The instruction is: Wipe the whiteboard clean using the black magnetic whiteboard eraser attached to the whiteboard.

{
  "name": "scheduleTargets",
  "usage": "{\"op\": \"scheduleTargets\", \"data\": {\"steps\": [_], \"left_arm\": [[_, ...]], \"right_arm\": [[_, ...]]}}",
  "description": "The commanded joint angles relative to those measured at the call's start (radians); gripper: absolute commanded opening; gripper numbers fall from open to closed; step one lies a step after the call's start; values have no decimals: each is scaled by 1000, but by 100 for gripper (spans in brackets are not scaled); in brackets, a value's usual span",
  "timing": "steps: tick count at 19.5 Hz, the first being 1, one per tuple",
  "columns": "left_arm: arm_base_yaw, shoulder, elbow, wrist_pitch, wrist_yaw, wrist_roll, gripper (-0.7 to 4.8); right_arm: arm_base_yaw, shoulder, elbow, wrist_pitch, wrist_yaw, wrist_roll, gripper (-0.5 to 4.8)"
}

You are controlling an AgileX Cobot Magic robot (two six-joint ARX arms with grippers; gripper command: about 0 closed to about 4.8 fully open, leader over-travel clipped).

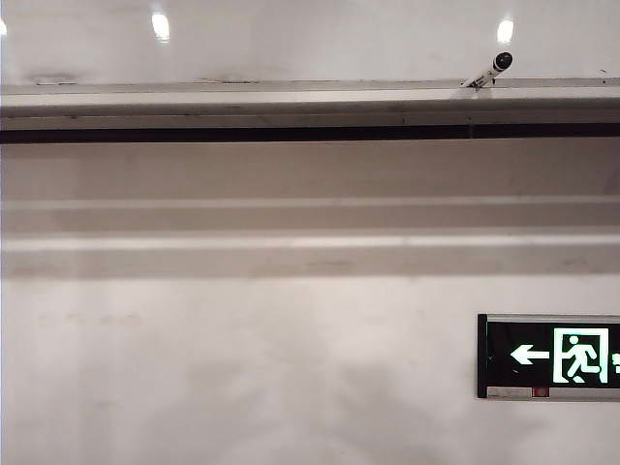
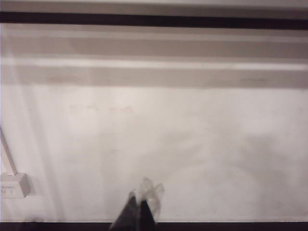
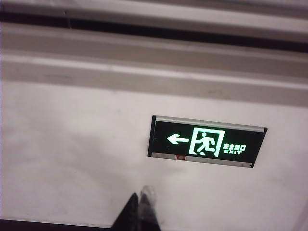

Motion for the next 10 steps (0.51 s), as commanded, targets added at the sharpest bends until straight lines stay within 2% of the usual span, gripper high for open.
{"op": "scheduleTargets", "data": {"steps": [1, 6, 7, 10], "left_arm": [[2, -1, 0, 13, -1, 0, -5], [2, -1, 0, 14, -1, 0, -5], [1, -1, 6, 58, 0, -1, -5], [1, 0, 95, 32, -49, -55, -5]], "right_arm": [[1, -2, 2, 14, 2, 5, -1], [1, -2, 2, 26, 2, 5, -1], [2, -2, 27, 44, 2, 18, -1], [2, 1, 165, -78, 47, 18, -1]]}}
